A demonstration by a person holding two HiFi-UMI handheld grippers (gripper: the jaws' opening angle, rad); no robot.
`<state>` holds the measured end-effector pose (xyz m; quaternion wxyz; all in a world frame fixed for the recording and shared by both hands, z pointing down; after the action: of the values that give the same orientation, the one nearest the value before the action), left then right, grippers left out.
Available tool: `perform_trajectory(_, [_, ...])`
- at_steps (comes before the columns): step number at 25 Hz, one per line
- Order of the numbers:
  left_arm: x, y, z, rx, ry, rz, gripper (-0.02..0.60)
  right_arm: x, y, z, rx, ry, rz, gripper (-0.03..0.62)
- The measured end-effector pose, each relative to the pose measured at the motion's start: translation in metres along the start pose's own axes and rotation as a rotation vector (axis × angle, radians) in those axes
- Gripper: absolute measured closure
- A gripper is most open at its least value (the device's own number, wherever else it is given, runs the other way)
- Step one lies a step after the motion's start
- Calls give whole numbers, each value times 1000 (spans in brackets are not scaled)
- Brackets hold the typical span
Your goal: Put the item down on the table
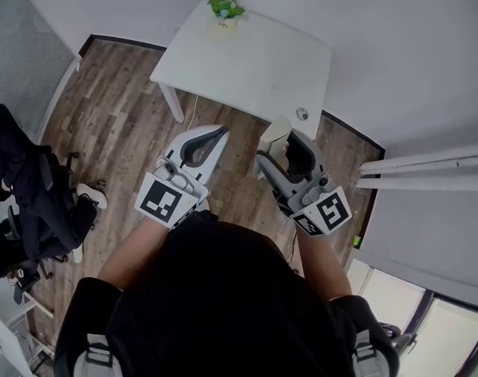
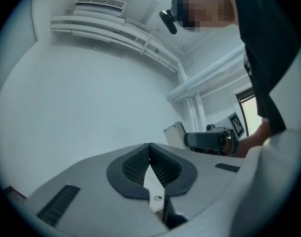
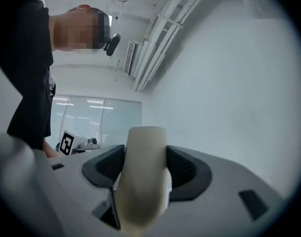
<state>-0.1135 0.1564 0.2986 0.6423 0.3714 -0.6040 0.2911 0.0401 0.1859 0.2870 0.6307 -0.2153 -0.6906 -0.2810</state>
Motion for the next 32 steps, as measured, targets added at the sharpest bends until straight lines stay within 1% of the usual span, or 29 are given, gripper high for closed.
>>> perform_trajectory(4, [4, 0, 28, 30, 1, 5, 588, 3, -24, -8, 52, -29, -19, 321])
perform_trajectory(9, [13, -13, 62, 37, 22, 15, 588, 8, -50, -27, 93, -40, -26, 321])
perform_trajectory(11, [17, -20, 68, 44, 27, 21, 588, 9, -54, -36, 101, -40, -20, 321])
perform_trajectory(15, [27, -33, 66, 67, 30, 31, 588, 17, -51, -49, 111, -36, -12, 321])
perform_trajectory(19, [34, -70, 90, 49, 16, 40, 588, 24, -71, -95, 96, -37, -2, 321])
perform_trajectory(24, [32, -106, 105, 11, -6, 18, 588, 33, -86, -145, 66, -46, 13, 321])
perform_trajectory(28, [33, -141, 114, -3, -22, 37, 588, 36, -100, -185, 31, -53, 24, 321])
perform_trajectory(32, [42, -171, 126, -44, -32, 57, 588, 43, -114, -220, -8, -50, 43, 321])
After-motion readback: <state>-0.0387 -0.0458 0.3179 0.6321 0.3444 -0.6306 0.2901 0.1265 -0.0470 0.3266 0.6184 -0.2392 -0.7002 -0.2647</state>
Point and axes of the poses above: the fingertips, and each gripper's own axes: y backward along the fingers, z to its left, x out of its underside, the point moved 5 cm from there along y, backward along the fingers, and after that the axes turned 3 degrees about x, right-handed, at the moved point
